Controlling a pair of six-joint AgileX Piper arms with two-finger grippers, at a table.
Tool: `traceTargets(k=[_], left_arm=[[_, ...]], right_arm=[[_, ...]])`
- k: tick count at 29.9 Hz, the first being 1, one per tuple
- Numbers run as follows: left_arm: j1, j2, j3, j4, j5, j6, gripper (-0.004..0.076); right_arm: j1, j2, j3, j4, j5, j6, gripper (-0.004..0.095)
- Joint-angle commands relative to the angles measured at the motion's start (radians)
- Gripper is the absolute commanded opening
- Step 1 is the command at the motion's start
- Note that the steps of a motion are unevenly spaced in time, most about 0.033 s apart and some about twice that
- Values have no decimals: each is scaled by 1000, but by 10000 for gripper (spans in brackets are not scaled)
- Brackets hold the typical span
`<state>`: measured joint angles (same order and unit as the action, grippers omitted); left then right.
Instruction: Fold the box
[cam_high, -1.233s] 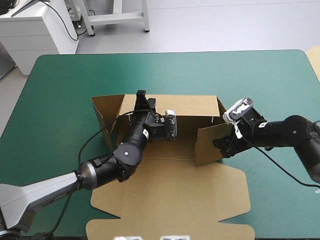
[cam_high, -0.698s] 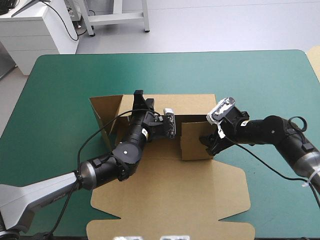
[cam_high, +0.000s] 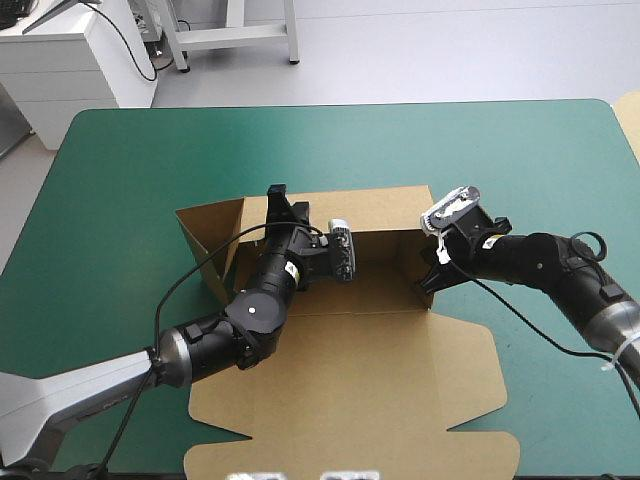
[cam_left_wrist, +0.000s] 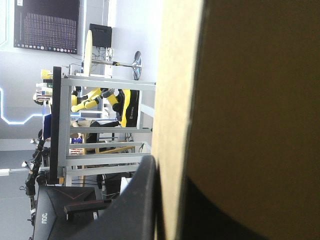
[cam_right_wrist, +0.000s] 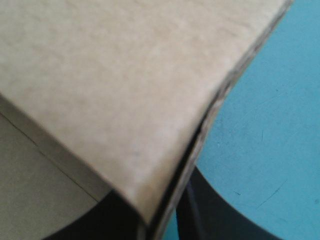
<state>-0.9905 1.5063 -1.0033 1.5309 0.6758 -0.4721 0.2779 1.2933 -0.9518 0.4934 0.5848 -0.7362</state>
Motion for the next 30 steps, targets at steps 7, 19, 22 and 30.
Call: traceTargets(k=[7,19,22,30], left_arm=[[-18,-28,-18,-23,-100,-24,155],[-120,-55,-19,-19,32,-35,605],[-204,-82,-19,-22,76,-31,605],[-488,-153,-48,-25,238,-25,588]], right_arm=[[8,-24,-26,61,-24,-9,-17],[8,-24,-26,-80,-119,219,-17],[8,-24,-26,-150,-131,287,-17],[-21,-19,-42,-281,-183,427,-18]])
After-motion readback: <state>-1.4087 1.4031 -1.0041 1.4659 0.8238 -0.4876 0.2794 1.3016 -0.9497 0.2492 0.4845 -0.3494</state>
